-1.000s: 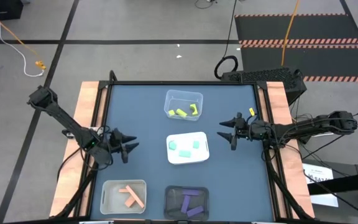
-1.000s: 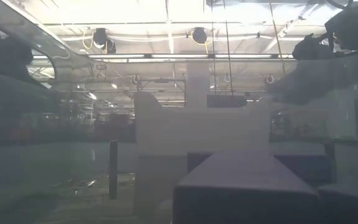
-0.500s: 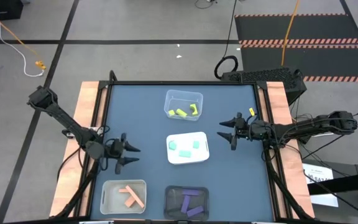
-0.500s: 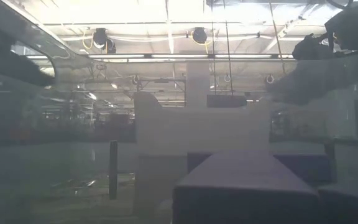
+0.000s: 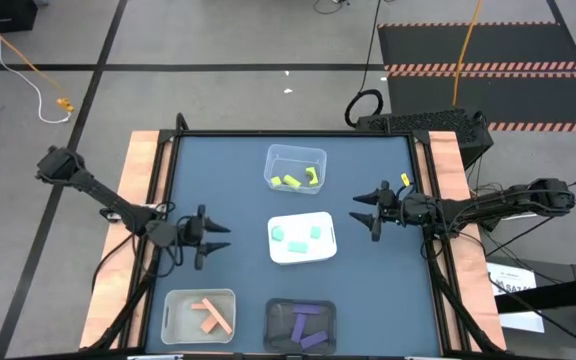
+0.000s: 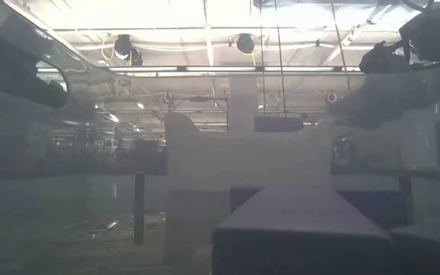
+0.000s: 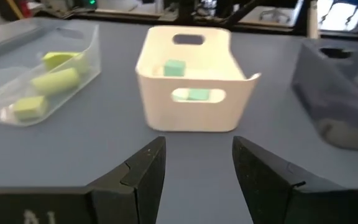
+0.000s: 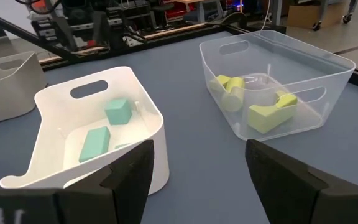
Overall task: Sort & place blocks by color
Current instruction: Return to Home Position
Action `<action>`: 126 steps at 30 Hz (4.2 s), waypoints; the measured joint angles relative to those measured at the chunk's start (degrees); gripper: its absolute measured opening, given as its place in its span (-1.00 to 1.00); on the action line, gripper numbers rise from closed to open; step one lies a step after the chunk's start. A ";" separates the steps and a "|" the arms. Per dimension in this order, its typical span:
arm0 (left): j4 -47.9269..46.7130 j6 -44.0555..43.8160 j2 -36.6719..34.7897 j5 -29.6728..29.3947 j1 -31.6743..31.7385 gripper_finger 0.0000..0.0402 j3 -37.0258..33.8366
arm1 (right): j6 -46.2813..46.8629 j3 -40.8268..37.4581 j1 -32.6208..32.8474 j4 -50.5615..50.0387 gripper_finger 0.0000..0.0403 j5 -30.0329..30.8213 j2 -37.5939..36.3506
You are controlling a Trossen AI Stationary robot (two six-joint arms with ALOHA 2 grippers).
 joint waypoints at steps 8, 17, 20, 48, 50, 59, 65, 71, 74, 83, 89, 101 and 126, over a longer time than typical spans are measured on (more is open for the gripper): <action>-12.97 3.32 -10.04 0.09 7.00 -0.07 0.00 | 0.00 0.00 -0.01 0.00 0.23 -0.01 0.02; -25.35 6.44 -28.29 0.03 15.91 -0.07 0.04 | 0.00 0.00 0.00 0.00 0.23 -0.01 0.02; -25.46 9.95 -31.30 0.04 19.19 -0.07 0.07 | 0.00 0.00 0.00 0.00 0.23 0.00 0.02; -24.74 11.89 -39.52 -0.04 46.15 -0.07 0.04 | -0.01 0.00 -0.01 0.00 0.23 0.00 0.02; -24.66 11.89 -39.52 -0.04 46.15 -0.07 0.04 | -0.02 0.00 0.00 0.00 0.23 0.00 0.02; -24.61 11.87 -39.52 -0.04 46.15 -0.07 0.04 | -0.01 0.00 0.00 0.00 0.23 0.00 0.02; -24.58 11.85 -39.52 -0.04 46.15 -0.07 0.04 | 0.00 0.00 -0.02 0.00 0.23 0.00 -0.01; -24.55 11.82 -39.52 -0.04 46.15 -0.07 0.04 | -0.02 0.00 -0.92 -1.25 0.23 -0.04 -5.19; -24.55 11.82 -39.52 -0.04 46.15 -0.07 0.04 | -0.02 0.00 -1.70 -1.11 0.23 -0.07 -9.54; -24.53 11.82 -39.52 -0.04 46.15 -0.07 0.04 | -0.02 0.00 -8.95 -0.85 0.23 -0.04 -21.48; -24.53 11.82 -39.52 -0.04 46.15 -0.07 0.04 | -0.02 0.00 -14.67 -0.85 0.23 -0.04 -25.98; -24.54 11.82 -39.52 -0.04 46.15 -0.07 0.04 | -0.02 0.00 -29.54 -0.89 0.23 -0.03 -27.76; -24.54 11.83 -39.52 -0.04 46.15 -0.07 0.04 | -0.02 0.00 -34.26 -0.87 0.23 -0.02 -27.76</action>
